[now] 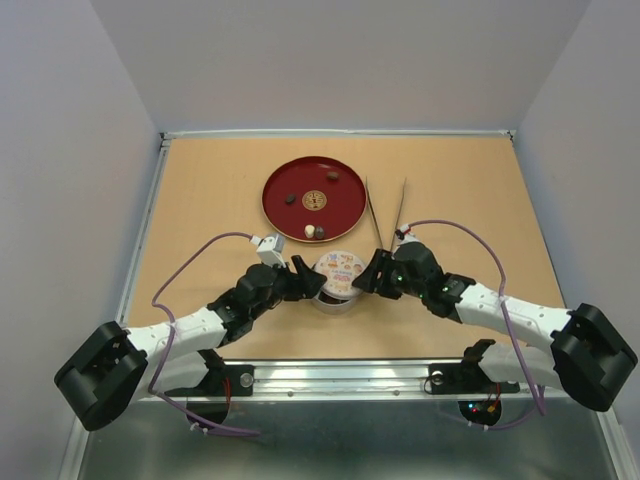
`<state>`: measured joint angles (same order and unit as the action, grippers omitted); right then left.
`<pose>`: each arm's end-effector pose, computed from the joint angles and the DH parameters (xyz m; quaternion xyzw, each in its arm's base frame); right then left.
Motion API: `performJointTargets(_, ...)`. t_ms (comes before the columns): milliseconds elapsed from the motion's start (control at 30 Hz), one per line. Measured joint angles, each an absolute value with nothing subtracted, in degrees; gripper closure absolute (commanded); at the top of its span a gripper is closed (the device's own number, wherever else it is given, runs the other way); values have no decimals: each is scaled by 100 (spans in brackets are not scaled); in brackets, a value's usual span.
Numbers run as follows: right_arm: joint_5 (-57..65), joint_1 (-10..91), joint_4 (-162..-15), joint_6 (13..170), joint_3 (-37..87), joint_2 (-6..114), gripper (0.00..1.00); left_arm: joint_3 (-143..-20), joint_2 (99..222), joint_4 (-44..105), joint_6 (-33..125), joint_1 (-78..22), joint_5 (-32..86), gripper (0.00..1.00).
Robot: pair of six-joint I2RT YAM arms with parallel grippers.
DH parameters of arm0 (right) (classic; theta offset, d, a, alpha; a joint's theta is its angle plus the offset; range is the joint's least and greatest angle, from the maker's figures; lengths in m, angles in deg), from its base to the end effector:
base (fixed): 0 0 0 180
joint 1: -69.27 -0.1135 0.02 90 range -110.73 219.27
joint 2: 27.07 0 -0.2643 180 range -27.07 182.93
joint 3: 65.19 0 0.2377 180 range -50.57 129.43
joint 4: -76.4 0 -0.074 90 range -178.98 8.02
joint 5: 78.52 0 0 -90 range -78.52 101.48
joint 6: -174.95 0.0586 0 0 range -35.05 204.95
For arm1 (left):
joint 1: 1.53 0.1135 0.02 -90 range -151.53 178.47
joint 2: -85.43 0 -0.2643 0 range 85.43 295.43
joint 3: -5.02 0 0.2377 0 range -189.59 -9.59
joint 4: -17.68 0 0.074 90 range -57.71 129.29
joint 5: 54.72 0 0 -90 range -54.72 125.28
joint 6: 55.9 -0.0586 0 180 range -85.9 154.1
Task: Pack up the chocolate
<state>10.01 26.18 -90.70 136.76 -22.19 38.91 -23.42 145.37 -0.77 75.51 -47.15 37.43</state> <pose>0.1733 0.1641 0.1844 0.0619 0.8883 0.3428 0.2992 0.1550 -0.1553 0.1881 0.0171 0.7826 -0.4177 0.4612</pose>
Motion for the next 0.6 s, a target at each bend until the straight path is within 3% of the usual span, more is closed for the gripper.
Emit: performJointTargets(600,649,2618,-9072,13333,-2136,4125,43,-2331,14725,-310,7556,-4713,3719,22)
